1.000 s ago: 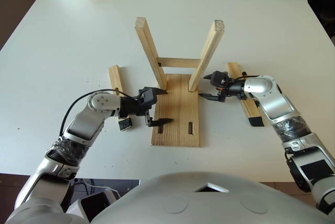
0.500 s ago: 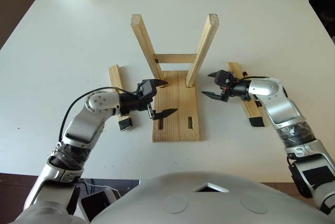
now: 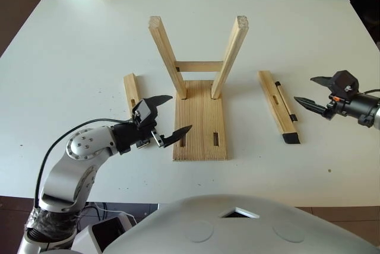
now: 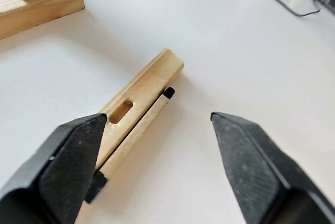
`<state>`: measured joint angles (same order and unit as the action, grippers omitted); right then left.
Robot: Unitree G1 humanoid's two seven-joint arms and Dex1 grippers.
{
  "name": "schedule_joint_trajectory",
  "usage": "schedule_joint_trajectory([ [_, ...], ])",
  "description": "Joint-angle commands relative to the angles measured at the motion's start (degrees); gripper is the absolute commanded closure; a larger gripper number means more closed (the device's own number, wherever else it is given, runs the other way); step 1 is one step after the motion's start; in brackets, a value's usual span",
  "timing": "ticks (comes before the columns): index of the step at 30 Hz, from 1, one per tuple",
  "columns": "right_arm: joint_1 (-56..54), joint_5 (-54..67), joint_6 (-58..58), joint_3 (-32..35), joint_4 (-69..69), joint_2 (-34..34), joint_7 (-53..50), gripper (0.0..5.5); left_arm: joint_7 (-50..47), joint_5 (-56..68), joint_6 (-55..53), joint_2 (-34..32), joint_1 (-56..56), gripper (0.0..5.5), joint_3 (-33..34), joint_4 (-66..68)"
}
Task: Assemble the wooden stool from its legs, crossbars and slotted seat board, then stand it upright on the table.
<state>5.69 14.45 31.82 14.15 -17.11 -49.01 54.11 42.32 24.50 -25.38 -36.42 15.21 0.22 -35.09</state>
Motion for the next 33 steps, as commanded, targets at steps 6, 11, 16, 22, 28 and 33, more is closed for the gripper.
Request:
schedule_joint_trajectory([
  [6,2.74,0.67,2.81,-3.7,5.33,1.69,-2.59,1.83,-1.44,-2.73,0.57,0.48,-0.82,0.1,-2.27,1.17],
  [11,3.72,0.32,1.23,-4.13,9.22,1.82,-2.8,1.83,-2.0,-4.18,1.24,0.82,-0.46,0.1,-3.09,1.96],
  [16,4.24,0.57,0.4,-4.85,11.26,2.02,-2.63,1.83,-2.38,-4.67,1.67,1.34,-0.3,0.1,-3.47,2.8],
  [22,4.1,0.5,-0.53,-6.61,12.99,2.92,-3.37,2.1,-2.42,-5.17,1.95,1.22,-0.71,0.1,-3.51,3.81],
  [28,5.57,0.92,-0.91,-7.28,13.5,2.97,-3.03,3.04,-2.67,-5.73,1.91,1.25,-0.5,0.1,-3.7,3.89],
  [33,6.32,1.47,-0.87,-8.27,14.76,3.21,-2.99,3.84,-3.32,-6.36,1.84,1.55,-0.49,0.1,-3.92,3.99],
])
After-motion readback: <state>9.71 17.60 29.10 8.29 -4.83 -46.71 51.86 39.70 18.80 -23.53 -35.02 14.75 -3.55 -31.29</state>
